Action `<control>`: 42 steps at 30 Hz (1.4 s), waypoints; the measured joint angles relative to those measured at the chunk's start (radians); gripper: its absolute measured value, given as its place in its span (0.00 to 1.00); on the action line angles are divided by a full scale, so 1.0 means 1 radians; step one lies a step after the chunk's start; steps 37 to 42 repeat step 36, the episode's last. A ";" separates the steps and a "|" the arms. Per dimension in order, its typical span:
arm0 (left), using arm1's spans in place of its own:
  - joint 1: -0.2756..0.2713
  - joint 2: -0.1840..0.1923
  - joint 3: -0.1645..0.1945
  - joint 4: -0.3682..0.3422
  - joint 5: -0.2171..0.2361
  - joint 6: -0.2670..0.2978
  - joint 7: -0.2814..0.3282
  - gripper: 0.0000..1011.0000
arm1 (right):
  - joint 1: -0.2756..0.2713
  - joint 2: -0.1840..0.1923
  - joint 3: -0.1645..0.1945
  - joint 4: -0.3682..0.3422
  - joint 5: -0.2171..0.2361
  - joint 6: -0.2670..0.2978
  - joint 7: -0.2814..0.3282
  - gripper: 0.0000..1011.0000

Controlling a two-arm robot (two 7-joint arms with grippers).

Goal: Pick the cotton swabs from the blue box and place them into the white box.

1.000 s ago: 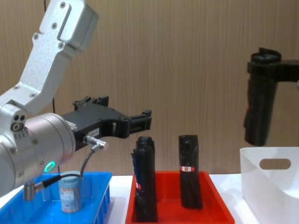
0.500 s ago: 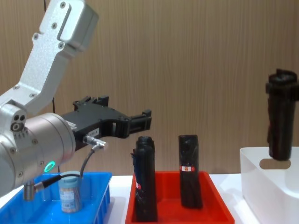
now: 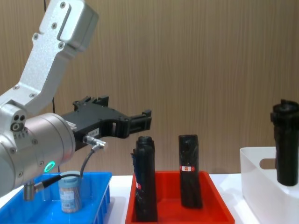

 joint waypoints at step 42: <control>0.000 0.000 0.000 0.000 0.000 0.000 0.000 0.99 | 0.017 -0.007 0.012 0.088 0.013 -0.032 -0.033 0.99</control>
